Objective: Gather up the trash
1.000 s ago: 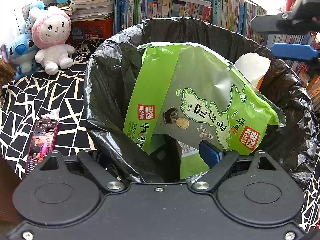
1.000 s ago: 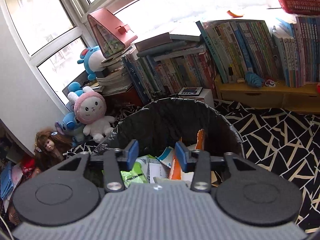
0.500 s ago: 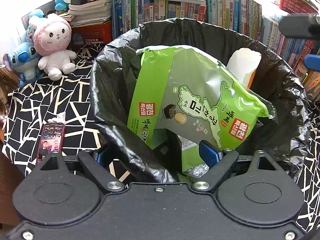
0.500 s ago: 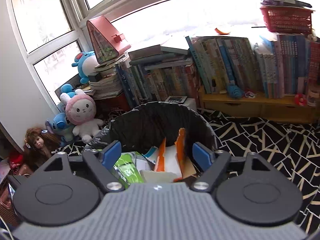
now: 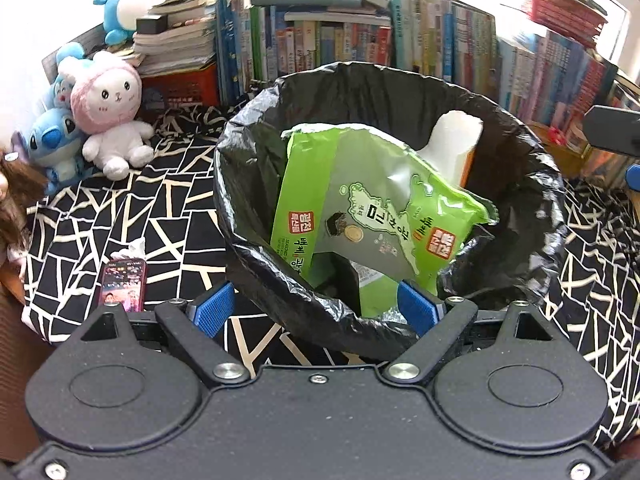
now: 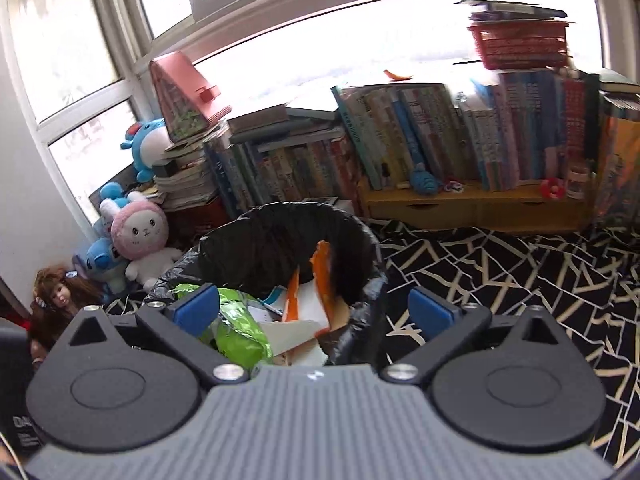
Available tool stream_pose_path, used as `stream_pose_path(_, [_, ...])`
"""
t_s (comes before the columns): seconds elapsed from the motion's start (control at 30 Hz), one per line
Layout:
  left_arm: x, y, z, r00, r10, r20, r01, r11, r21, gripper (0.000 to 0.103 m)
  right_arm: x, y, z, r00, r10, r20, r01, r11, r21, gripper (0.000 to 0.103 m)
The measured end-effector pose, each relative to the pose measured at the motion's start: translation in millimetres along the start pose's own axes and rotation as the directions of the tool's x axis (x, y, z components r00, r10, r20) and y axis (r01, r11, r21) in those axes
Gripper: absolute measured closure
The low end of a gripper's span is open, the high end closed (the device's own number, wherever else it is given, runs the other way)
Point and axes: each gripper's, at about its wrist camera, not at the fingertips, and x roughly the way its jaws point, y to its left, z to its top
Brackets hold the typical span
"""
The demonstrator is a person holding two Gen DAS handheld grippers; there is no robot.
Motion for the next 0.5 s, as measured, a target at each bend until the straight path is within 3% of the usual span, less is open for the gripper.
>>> stream_pose_path(0.23, [-23, -2, 2, 1.000, -0.009, 0.003, 0.009, 0.999, 0.039, 0.015, -19, -19, -14, 0.997, -0.065, 0.046, 0.061, 0.995, 0.084, 0.000])
stream_pose_path(0.5, [-46, -7, 6, 0.998, -0.057, 0.016, 0.056, 0.996, 0.071, 0.015, -28, -33, -30, 0.992, -0.122, -0.036, 0.125, 0.984, 0.125, 0.000])
